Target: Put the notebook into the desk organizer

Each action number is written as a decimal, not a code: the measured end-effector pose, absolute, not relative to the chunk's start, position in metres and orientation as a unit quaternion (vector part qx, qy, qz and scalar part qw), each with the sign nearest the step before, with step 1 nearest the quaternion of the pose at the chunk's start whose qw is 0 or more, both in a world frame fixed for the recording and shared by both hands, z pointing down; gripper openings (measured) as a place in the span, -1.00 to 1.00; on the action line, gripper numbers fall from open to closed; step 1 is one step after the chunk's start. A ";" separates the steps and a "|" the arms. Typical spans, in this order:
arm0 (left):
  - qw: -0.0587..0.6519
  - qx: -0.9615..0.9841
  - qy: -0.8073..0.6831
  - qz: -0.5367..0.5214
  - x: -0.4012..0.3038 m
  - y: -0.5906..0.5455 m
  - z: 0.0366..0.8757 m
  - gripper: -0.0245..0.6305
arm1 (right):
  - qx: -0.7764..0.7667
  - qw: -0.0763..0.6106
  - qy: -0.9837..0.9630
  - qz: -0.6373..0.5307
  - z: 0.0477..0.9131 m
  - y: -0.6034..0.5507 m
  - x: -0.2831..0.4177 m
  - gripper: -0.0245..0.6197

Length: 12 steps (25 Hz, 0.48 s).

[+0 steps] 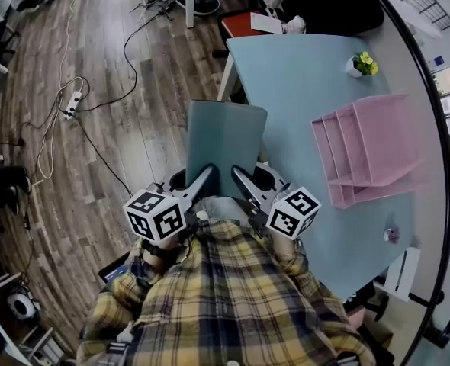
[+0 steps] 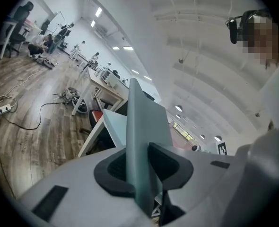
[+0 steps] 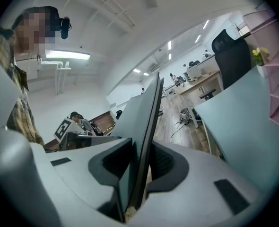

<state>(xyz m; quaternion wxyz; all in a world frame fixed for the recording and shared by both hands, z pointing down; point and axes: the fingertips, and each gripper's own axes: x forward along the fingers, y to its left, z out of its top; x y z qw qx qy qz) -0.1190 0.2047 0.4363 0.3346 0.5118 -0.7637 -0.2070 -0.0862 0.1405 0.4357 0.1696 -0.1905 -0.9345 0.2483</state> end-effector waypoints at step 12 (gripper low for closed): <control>0.343 0.596 -0.707 -0.167 -0.176 0.096 0.419 -0.63 | -0.090 0.134 -0.952 0.258 0.419 0.040 -0.130 -0.66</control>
